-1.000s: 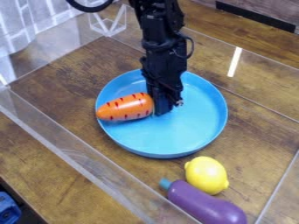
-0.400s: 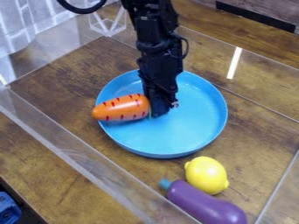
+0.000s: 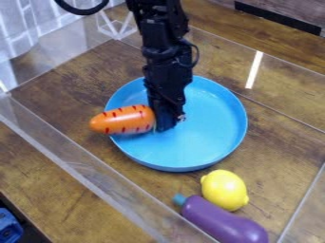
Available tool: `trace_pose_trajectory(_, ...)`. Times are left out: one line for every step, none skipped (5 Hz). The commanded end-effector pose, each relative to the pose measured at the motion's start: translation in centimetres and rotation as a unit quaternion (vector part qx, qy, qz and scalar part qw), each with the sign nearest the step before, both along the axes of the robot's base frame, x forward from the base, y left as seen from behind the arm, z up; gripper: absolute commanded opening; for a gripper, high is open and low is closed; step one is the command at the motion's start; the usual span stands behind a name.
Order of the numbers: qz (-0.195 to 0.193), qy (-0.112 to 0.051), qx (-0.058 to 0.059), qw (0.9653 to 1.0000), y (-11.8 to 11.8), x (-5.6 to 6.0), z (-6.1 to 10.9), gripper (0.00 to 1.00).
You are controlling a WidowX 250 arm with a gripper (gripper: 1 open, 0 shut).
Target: Remove the carrot from the blue tray and put it on the table
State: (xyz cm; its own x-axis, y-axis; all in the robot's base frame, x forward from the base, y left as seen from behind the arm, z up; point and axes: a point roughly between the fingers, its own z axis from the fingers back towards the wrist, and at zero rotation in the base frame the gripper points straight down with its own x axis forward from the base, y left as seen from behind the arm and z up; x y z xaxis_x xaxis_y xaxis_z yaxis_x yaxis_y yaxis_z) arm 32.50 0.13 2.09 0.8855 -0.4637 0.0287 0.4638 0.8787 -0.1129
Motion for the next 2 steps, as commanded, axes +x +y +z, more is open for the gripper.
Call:
trace_pose_trajectory(0.0,0.008,0.009,0.9999,1.31,-1.04,0.53,0.0)
trace_pose_trajectory(-0.004,0.004,0.015,0.9999,1.64,-1.15,1.35,0.0)
